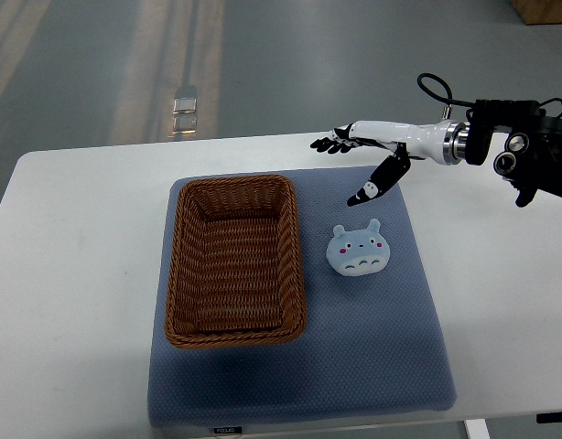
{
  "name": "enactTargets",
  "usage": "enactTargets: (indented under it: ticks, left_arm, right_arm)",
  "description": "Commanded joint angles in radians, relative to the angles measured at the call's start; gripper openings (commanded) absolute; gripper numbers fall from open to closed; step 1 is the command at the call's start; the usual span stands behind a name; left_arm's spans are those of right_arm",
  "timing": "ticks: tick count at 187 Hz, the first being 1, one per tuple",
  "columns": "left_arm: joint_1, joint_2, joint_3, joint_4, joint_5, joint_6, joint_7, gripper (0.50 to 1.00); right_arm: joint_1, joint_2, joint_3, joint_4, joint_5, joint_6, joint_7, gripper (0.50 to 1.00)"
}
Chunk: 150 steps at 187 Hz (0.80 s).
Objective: Place blue toy in brown basket
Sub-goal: 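Reach the right hand over the light-blue plush toy and lower fingers onto it, then close the right hand on the plush toy and lift it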
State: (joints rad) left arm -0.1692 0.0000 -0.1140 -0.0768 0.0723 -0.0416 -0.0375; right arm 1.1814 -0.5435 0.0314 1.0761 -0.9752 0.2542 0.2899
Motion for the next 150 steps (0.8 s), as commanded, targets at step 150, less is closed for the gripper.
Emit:
enactTargets:
  ticks: [150]
  left_arm:
    - [0.002,0.0,-0.001,0.002,0.001,0.0,0.001,1.0]
  right_arm:
    - [-0.045,-0.015,-0.087,0.036,-0.241,0.017,0.008,0.909]
